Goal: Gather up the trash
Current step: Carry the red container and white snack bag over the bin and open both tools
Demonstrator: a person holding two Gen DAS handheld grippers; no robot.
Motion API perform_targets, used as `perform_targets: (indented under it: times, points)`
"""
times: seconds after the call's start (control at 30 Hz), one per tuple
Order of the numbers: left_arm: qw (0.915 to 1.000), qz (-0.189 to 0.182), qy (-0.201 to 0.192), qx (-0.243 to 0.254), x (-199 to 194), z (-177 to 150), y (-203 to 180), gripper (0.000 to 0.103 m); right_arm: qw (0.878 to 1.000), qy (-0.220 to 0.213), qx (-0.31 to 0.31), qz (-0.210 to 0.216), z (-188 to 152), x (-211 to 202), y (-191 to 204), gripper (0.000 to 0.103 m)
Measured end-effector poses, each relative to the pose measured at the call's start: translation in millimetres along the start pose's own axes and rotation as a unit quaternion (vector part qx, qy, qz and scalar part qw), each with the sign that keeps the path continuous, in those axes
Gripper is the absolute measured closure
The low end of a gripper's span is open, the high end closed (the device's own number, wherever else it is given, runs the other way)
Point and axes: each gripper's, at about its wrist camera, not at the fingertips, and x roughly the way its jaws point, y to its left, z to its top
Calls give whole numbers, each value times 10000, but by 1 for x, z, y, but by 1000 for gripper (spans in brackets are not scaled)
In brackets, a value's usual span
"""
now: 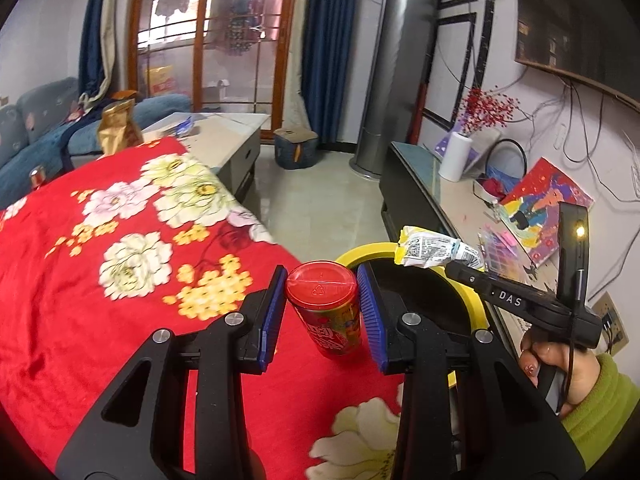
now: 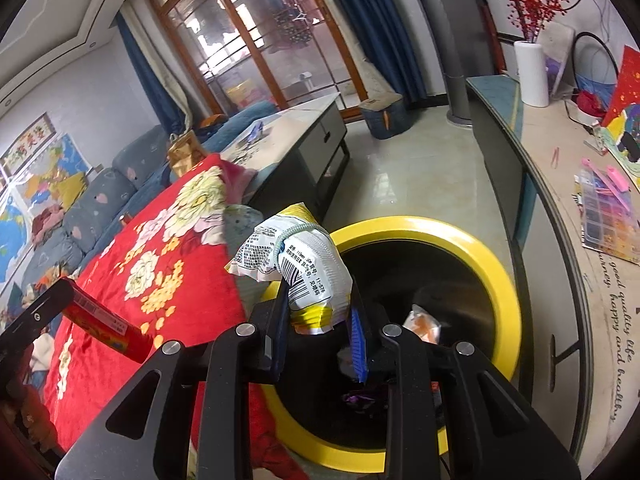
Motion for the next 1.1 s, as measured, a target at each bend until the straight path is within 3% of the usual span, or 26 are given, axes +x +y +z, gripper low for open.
perform_targets:
  times: [0.47,1.1]
  points:
    - [9988,-209,109,431,28,0,-41,74,9992,-88,181,-353,0,-7,-31,79]
    - [9946,-480,372,840,63,-14,-79,74,9978,17,412,-520,-6,-3,-61,78]
